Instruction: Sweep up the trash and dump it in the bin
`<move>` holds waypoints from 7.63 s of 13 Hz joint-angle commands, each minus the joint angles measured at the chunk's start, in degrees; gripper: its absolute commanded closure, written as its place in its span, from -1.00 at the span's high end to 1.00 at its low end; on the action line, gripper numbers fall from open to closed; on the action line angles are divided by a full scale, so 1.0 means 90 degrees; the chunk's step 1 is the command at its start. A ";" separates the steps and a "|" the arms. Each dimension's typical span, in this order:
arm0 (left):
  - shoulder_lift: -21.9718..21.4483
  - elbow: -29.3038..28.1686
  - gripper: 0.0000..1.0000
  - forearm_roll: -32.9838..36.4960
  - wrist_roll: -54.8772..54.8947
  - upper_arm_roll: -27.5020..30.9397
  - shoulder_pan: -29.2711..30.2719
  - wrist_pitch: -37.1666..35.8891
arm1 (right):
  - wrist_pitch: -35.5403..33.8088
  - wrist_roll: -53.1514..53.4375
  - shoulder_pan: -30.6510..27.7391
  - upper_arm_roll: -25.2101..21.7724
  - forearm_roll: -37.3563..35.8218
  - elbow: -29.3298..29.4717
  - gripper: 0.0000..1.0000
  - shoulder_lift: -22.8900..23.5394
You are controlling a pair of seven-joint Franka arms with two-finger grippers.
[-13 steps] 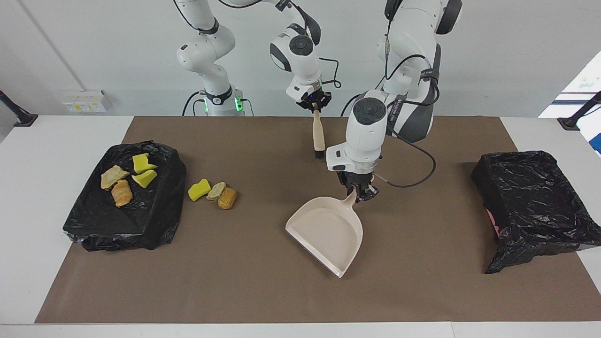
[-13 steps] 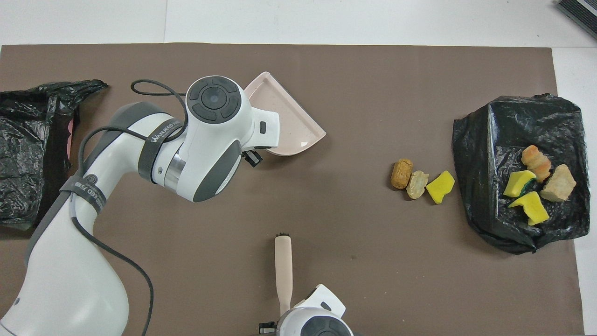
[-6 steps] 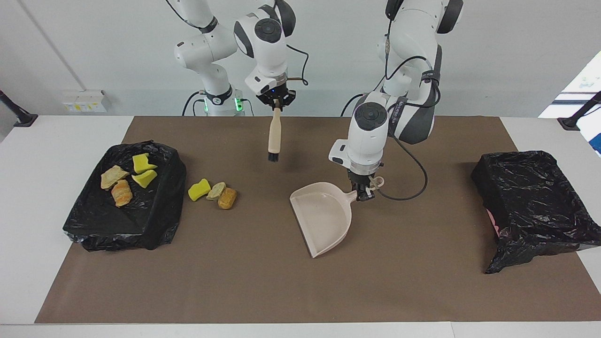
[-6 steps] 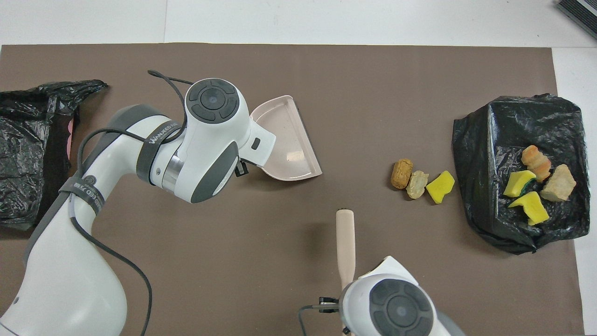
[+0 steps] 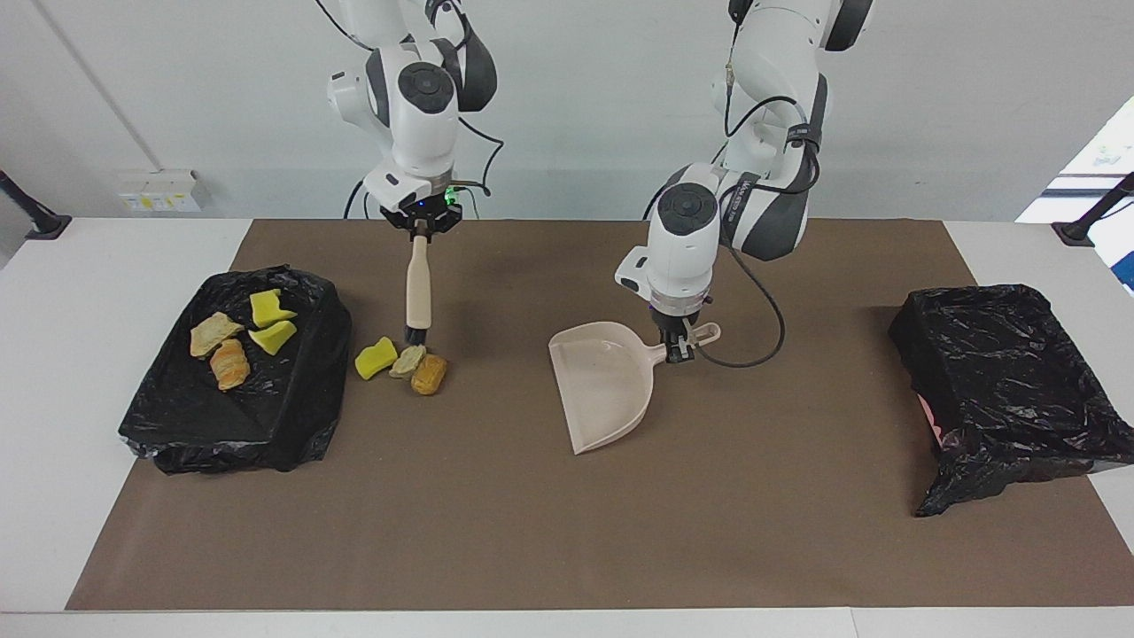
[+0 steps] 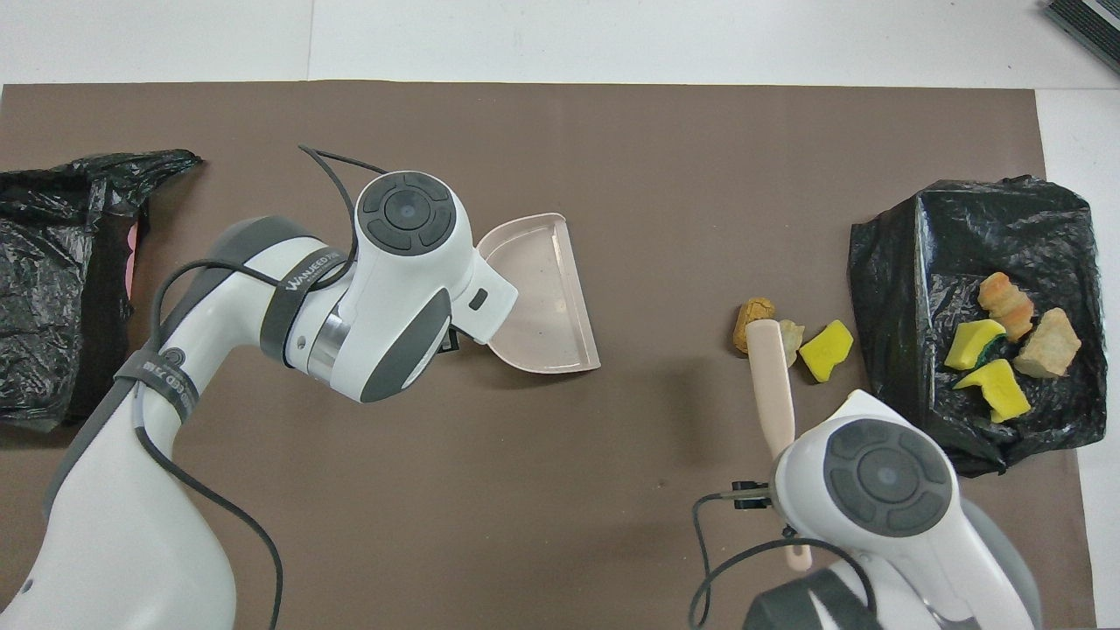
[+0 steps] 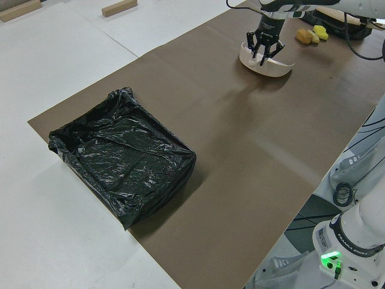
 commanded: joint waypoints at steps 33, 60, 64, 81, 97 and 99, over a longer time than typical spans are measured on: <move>-0.0755 -0.1531 -1.00 0.0092 -0.0062 0.0013 -0.0125 0.1032 | 0.0196 -0.0923 0.0373 0.0198 0.0776 0.2998 -1.00 0.3204; -0.1164 -0.1209 -1.00 -0.0981 0.2338 0.0003 0.1533 0.0653 | -0.0167 0.2357 0.2121 0.0276 0.3084 0.1399 -1.00 0.0933; -0.1468 -0.0868 -1.00 -0.1341 0.3742 0.0051 0.2743 0.0292 | 0.0811 0.2426 0.2913 0.0276 0.3458 0.0490 -1.00 0.0872; 0.0475 0.2903 -1.00 -0.0038 0.7192 0.0110 0.6740 -0.0972 | 0.2737 0.2515 0.3588 0.0257 0.3547 -0.0890 1.00 0.0911; 0.0369 0.2698 -1.00 0.5132 0.5993 0.0130 0.5695 -0.0539 | -0.0053 0.1686 0.0240 0.0198 0.1819 0.2536 1.00 0.0843; 0.0194 0.2708 -1.00 0.4995 0.5993 0.0062 0.5685 -0.0589 | -0.0649 0.1247 -0.0161 0.0189 0.1828 0.3015 1.00 0.0843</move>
